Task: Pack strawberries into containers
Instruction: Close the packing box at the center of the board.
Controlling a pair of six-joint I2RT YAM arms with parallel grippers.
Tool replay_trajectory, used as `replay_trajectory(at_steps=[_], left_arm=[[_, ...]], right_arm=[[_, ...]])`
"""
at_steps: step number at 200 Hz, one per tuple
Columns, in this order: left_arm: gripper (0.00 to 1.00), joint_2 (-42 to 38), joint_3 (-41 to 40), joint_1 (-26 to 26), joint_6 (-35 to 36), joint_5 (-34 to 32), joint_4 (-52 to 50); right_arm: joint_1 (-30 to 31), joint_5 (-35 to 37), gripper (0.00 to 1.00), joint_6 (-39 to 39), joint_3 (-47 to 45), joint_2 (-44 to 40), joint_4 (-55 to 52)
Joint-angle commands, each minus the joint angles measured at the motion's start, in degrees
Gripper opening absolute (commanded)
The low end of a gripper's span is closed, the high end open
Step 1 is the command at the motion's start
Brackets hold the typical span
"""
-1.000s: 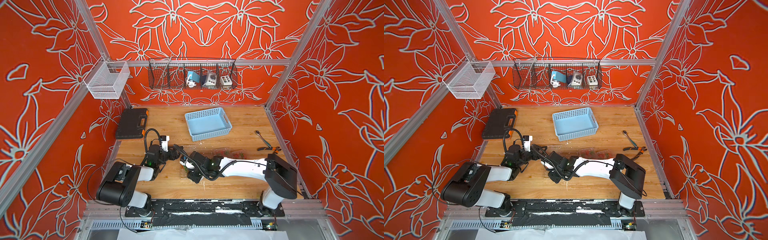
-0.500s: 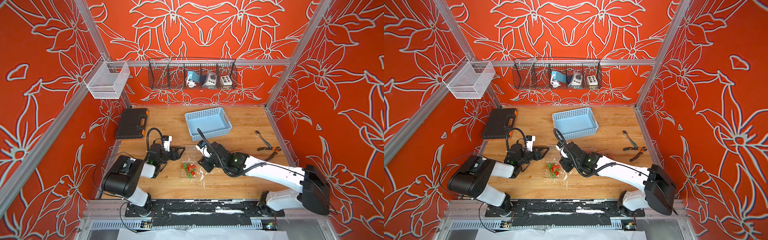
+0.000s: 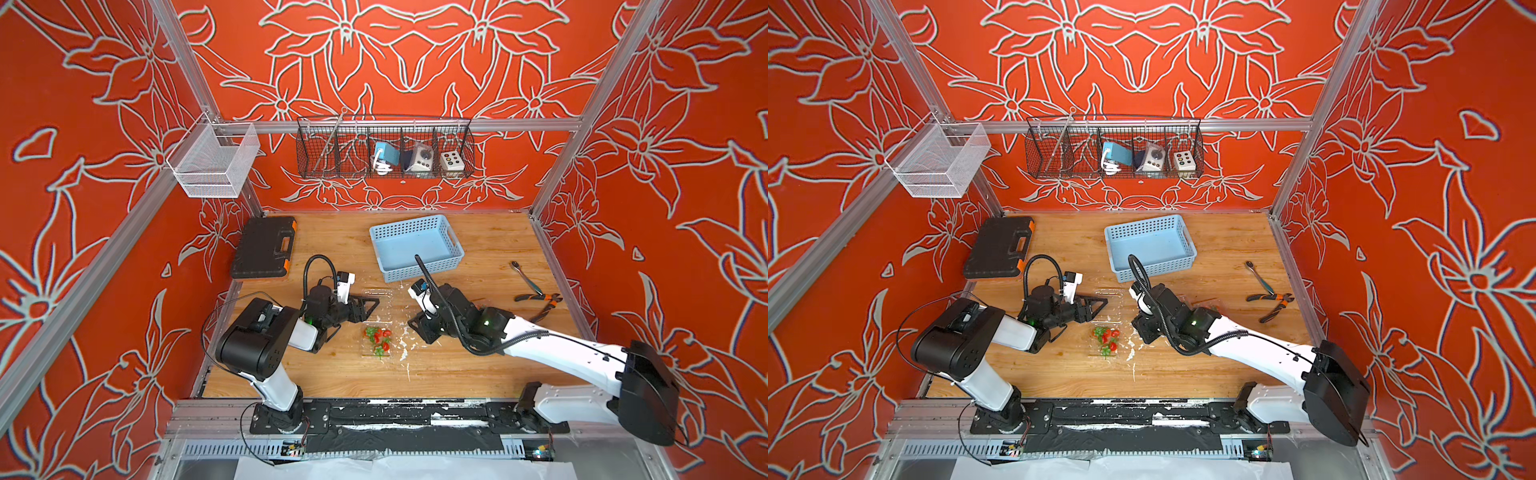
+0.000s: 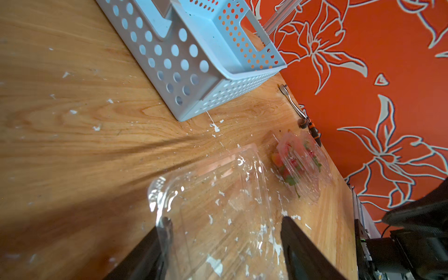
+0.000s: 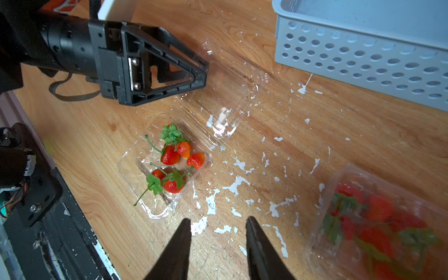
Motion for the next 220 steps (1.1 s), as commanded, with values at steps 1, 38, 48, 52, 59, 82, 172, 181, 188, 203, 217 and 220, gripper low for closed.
replay_trajectory(at_steps=[1, 38, 48, 52, 59, 82, 172, 181, 188, 203, 217, 220], left_arm=[[0.7, 0.74, 0.88, -0.63, 1.13, 2.7, 3.02], [0.69, -1.74, 0.31, -0.89, 1.95, 3.68, 2.35], [0.69, -2.85, -0.03, -1.08, 2.2, 3.94, 2.16], [0.69, -3.3, -0.16, -1.17, 2.23, 3.95, 2.19], [0.69, -3.87, -0.39, -1.49, 2.44, 4.16, 2.31], [0.69, -5.52, -1.13, -2.82, 2.64, 4.43, 2.61], [0.69, -12.71, -3.13, -8.06, 3.38, 5.19, 1.64], [0.69, -13.31, -3.53, -8.82, 3.29, 5.09, 1.95], [0.69, -13.76, -3.67, -9.44, 3.37, 5.03, 1.74], [0.68, -14.83, -4.25, -10.38, 3.55, 4.58, 1.45], [0.69, -15.9, -4.52, -10.9, 3.72, 4.49, 0.53], [0.68, -16.21, -4.56, -11.05, 3.9, 4.48, 0.22]], right_arm=[[-0.34, -0.8, 0.4, 1.24, -0.92, -1.15, 1.13], [-0.71, -0.6, 0.4, 1.46, -1.36, -2.06, 1.09], [-0.82, -0.48, 0.4, 1.59, -1.6, -2.33, 1.15], [-0.89, -0.52, 0.4, 1.74, -1.74, -2.45, 1.2], [-1.12, -0.62, 0.4, 2.05, -1.99, -2.59, 1.23], [-2.0, -1.55, 0.4, 3.29, -3.13, -3.48, 1.52], [-5.09, -2.7, 0.4, 6.46, -7.76, -9.57, 2.38], [-5.35, -2.8, 0.4, 6.73, -7.91, -9.76, 2.36], [-5.54, -2.89, 0.4, 6.9, -8.08, -9.84, 2.36], [-5.91, -2.86, 0.4, 7.42, -8.37, -10.16, 2.41], [-6.32, -2.81, 0.4, 7.79, -8.56, -10.42, 2.82], [-6.4, -2.91, 0.4, 7.83, -8.6, -10.38, 2.82]])
